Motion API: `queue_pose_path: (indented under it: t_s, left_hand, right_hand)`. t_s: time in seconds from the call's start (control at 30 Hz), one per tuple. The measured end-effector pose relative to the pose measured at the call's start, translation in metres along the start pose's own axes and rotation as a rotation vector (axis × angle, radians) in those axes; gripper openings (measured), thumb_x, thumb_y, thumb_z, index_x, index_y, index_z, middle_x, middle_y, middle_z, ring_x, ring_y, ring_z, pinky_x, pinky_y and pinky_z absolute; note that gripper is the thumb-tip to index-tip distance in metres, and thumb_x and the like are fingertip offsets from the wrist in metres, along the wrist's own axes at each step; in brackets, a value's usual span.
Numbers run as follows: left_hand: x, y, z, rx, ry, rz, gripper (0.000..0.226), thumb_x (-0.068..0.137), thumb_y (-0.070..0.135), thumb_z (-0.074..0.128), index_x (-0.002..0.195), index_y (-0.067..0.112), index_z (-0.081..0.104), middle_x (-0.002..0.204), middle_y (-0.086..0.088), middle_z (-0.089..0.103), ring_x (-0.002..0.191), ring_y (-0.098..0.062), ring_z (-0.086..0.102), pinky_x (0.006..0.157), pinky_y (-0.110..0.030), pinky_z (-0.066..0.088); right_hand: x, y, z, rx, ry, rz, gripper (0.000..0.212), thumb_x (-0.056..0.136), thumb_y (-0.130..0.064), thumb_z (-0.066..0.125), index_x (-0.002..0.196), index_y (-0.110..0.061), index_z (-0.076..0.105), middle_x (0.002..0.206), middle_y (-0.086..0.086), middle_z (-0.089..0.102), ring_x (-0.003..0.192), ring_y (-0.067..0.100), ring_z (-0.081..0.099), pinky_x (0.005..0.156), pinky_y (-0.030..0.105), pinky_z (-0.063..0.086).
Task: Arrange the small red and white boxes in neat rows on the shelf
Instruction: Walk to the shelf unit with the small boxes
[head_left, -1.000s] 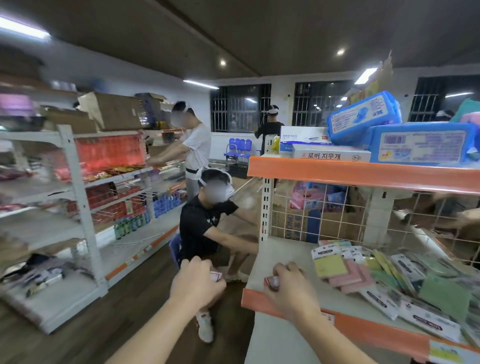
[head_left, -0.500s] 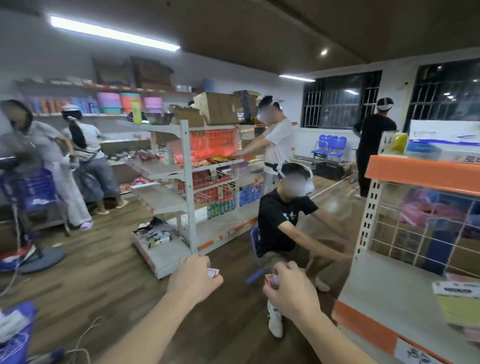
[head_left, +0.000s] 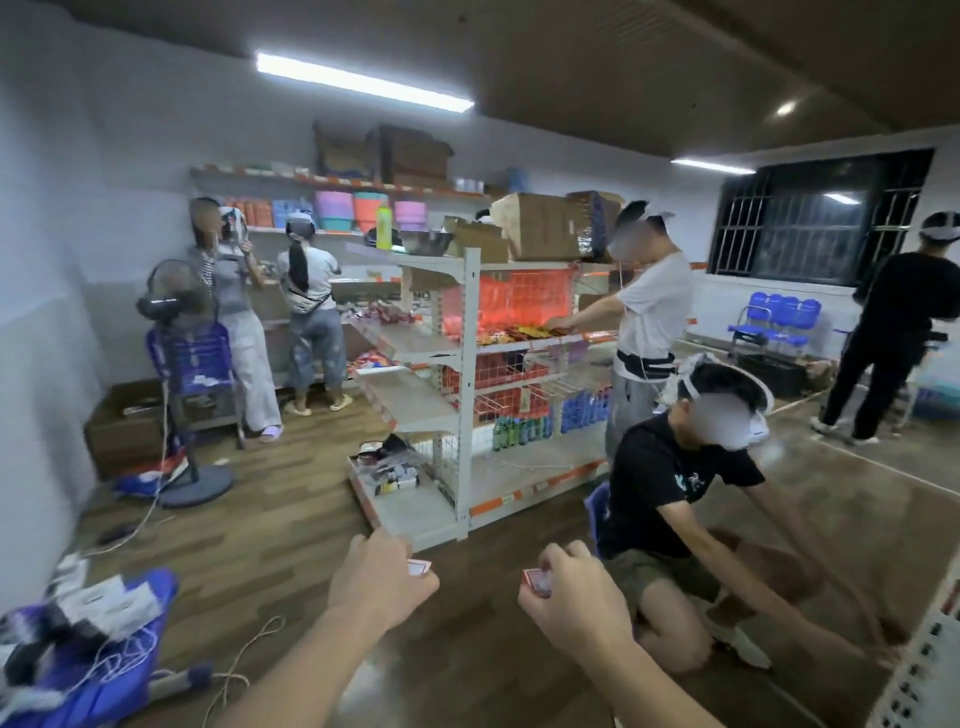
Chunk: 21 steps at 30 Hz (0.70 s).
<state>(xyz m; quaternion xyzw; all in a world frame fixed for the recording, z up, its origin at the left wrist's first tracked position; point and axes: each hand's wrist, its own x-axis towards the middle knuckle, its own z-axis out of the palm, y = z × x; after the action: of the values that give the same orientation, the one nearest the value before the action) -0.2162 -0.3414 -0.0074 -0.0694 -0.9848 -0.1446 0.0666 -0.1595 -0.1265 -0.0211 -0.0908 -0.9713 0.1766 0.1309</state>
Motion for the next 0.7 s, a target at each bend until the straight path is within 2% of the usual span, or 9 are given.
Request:
queue_pose_path:
  t_s: [0.17, 0.3, 0.4, 0.5, 0.63, 0.7]
  left_hand:
    - [0.033, -0.015, -0.010, 0.061, 0.022, -0.022, 0.038, 0.078, 0.050, 0.051, 0.095, 0.019, 0.064, 0.101, -0.003, 0.056, 0.100, -0.024, 0.051, 0.071, -0.033, 0.044]
    - [0.062, -0.020, -0.014, 0.044, 0.001, -0.070, 0.039, 0.078, 0.050, 0.054, 0.097, 0.017, 0.065, 0.105, -0.005, 0.058, 0.097, -0.027, 0.055, 0.071, -0.034, 0.042]
    - [0.088, -0.022, -0.019, -0.011, 0.012, -0.101, 0.030, 0.074, 0.045, 0.058, 0.080, 0.016, 0.063, 0.090, -0.006, 0.060, 0.084, -0.026, 0.058, 0.067, -0.035, 0.047]
    - [0.117, -0.018, -0.027, -0.001, 0.061, -0.141, 0.027, 0.074, 0.043, 0.060, 0.065, 0.018, 0.054, 0.078, -0.004, 0.056, 0.077, -0.025, 0.055, 0.060, -0.033, 0.041]
    - [0.159, -0.013, -0.030, 0.013, 0.089, -0.227, 0.038, 0.075, 0.050, 0.060, 0.085, 0.014, 0.067, 0.089, -0.006, 0.063, 0.082, -0.024, 0.058, 0.066, -0.032, 0.046]
    - [0.176, -0.012, -0.029, 0.014, 0.090, -0.276, 0.038, 0.075, 0.049, 0.060, 0.091, 0.015, 0.067, 0.090, -0.004, 0.064, 0.082, -0.021, 0.059, 0.064, -0.031, 0.045]
  right_hand:
    - [0.036, -0.018, 0.009, -0.001, 0.063, -0.056, 0.034, 0.086, -0.048, 0.053, 0.111, -0.025, 0.055, 0.106, -0.005, 0.051, 0.089, 0.012, 0.053, 0.069, 0.024, 0.048]
    - [0.073, -0.025, 0.020, 0.008, 0.031, -0.097, 0.035, 0.086, -0.049, 0.054, 0.110, -0.024, 0.055, 0.108, -0.003, 0.053, 0.092, 0.014, 0.055, 0.076, 0.028, 0.052]
    - [0.109, -0.031, 0.027, 0.003, 0.005, -0.150, 0.033, 0.086, -0.048, 0.054, 0.108, -0.023, 0.056, 0.109, -0.001, 0.053, 0.095, 0.017, 0.056, 0.077, 0.031, 0.051]
    - [0.151, -0.034, 0.034, 0.008, -0.009, -0.189, 0.031, 0.086, -0.047, 0.054, 0.103, -0.022, 0.057, 0.105, 0.000, 0.055, 0.091, 0.018, 0.057, 0.075, 0.031, 0.052]
    - [0.208, -0.035, 0.040, 0.044, -0.038, -0.244, 0.028, 0.084, -0.046, 0.055, 0.097, -0.022, 0.059, 0.098, -0.001, 0.055, 0.080, 0.017, 0.058, 0.070, 0.033, 0.054]
    - [0.233, -0.034, 0.043, 0.064, -0.043, -0.272, 0.026, 0.083, -0.045, 0.055, 0.096, -0.023, 0.059, 0.096, -0.003, 0.055, 0.077, 0.016, 0.057, 0.070, 0.033, 0.055]
